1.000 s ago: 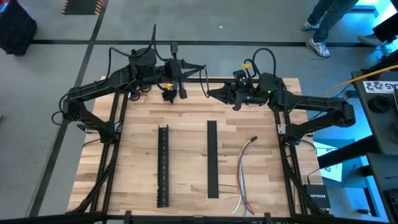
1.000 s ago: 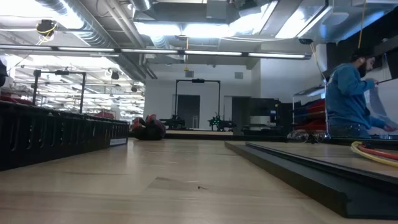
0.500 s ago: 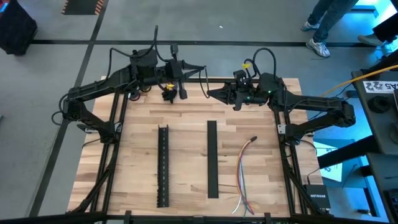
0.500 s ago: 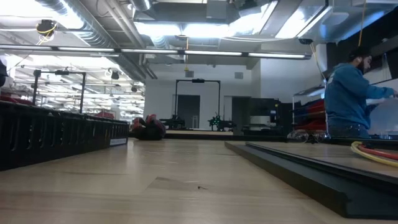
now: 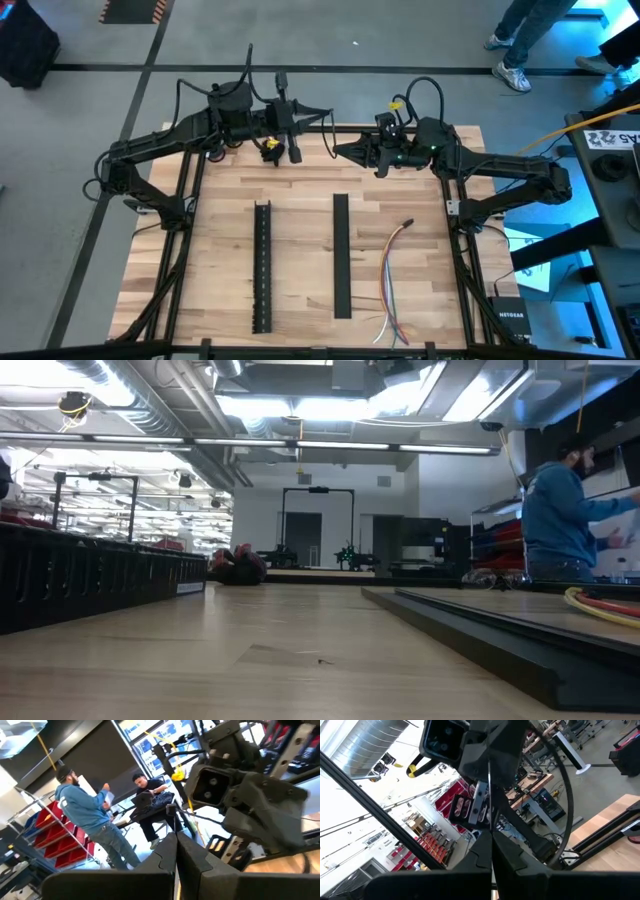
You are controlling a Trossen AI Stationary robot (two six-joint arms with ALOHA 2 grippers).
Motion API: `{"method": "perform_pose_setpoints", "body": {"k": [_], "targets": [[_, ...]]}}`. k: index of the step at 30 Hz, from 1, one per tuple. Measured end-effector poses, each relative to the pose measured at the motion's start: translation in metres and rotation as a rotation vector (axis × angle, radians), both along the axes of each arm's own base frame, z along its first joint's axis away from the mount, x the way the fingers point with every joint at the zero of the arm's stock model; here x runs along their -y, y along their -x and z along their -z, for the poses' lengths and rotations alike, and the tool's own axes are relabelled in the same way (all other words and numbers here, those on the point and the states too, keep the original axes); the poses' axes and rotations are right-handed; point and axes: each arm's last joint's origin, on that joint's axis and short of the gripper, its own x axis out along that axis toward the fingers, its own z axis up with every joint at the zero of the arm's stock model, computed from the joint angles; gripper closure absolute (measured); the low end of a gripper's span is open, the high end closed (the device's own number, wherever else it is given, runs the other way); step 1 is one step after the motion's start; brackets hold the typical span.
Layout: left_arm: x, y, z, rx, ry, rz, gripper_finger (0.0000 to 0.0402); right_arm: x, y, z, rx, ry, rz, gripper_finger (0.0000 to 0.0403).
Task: Ziptie cables
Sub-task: Insert the black zip tie
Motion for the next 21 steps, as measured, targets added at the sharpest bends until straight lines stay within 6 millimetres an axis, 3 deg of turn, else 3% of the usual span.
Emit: {"method": "perform_pose_setpoints", "body": {"k": [9,21], "targets": [[-0.0003,0.0001,0.0002,-0.02,-0.06,-0.003,0.0401,0.0,0.0,-0.0001,0.0,-0.04,-0.007,0.0403],[0.0014,-0.0003,0.0044,-0.135,-0.303,0.0,0.0401,-0.0006,0.0001,-0.0006,-0.009,-0.307,-0.07,0.0403]]}}
